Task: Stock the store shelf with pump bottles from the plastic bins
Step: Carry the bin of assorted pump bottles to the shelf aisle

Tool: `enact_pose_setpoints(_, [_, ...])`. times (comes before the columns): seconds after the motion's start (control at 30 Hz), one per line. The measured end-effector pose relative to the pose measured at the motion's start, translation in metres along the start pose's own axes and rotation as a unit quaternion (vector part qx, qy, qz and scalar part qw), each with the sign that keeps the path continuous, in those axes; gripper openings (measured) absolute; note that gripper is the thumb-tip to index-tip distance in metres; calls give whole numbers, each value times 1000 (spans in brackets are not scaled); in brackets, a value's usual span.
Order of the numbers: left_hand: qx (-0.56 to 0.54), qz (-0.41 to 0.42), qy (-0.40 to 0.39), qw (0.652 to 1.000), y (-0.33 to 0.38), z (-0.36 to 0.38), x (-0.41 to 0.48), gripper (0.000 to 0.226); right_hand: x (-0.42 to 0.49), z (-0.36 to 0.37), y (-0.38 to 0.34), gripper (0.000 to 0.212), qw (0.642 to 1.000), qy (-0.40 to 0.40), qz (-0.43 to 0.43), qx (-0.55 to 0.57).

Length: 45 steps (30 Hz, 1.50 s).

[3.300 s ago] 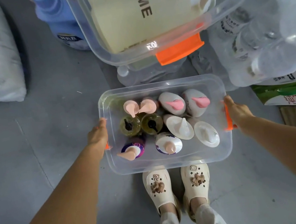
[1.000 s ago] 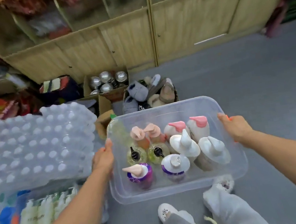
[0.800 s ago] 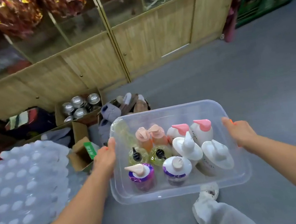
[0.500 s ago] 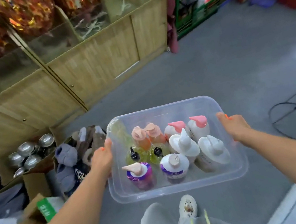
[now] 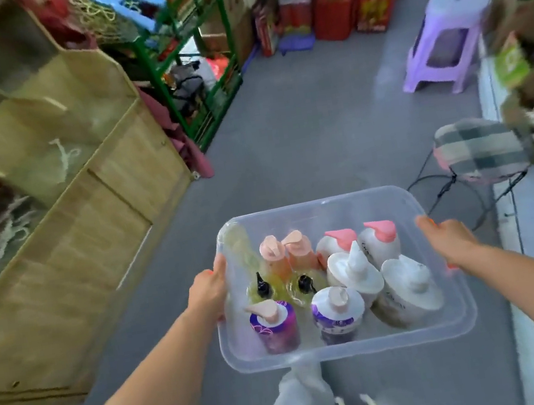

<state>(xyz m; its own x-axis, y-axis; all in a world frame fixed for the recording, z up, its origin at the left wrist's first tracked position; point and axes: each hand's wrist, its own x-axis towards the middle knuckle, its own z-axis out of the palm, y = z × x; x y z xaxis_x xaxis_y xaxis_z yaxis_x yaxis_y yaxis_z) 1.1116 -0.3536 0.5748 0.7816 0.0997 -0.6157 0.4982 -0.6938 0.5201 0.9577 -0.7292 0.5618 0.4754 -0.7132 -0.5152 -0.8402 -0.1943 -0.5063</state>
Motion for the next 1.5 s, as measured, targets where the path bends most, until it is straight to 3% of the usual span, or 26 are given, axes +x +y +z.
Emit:
enact_pose_setpoints(0.13, [80,59,-30,995,104,13,59,65,40,-21,-17,53,996,32,58,56])
enact_pose_setpoints(0.3, [152,117,-61,980,234,63,121,69,93,-57,-24,52,981,83,126,123])
enact_pose_setpoints(0.57, [202,161,-139,956,408,201,171,59,210,-137,-5,59,949,132,221,180])
enact_pose_setpoints(0.8, [263,244,-194,913,547,324,185,60,283,-203,17,62,909,177,292,238])
enact_pose_setpoints(1.03, [341,295,-261,853,672,460,190,63,337,-226,41,64,833,216,396,322])
enact_pose_setpoints(1.17, [399,321,-304,803,733,545,192,60,371,-227,47,64,757,245,472,379])
enact_pose_setpoints(1.33, [445,346,-325,759,792,644,188,59,415,-229,55,47,680,263,520,446])
enact_pose_setpoints(1.5, [483,376,-334,717,830,731,182,60,456,-229,62,54,642,293,531,468])
